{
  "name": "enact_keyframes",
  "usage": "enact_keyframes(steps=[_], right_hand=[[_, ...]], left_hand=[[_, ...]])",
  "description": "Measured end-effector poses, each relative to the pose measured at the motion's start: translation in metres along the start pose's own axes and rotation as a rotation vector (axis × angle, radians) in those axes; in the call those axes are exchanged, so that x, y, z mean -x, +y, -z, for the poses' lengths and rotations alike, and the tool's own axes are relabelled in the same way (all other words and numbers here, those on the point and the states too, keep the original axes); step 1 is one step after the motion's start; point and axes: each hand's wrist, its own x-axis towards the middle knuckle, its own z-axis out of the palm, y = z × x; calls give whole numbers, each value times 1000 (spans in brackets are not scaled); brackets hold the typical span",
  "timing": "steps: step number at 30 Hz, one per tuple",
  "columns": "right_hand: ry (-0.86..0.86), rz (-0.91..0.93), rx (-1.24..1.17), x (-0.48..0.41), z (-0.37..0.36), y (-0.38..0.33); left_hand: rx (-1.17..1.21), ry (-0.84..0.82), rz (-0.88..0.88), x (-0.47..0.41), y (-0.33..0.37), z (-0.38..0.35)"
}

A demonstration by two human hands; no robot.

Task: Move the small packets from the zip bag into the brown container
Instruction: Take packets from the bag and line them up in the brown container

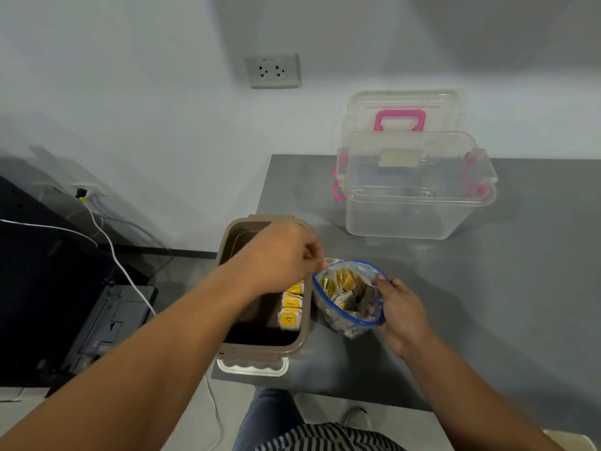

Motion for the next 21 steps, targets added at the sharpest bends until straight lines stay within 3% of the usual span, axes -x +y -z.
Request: enact_keyframes(steps=[9,16,21], right_hand=[[9,27,48,0,11,-1],[32,41,84,-1,20,-5],[23,51,112,0,19,-5]], left_hand=[[-488,-180,-361,-36,33,-53],[-736,-290,-447,-46,36,-66],[-624,-308,-357,-51,33,-65]])
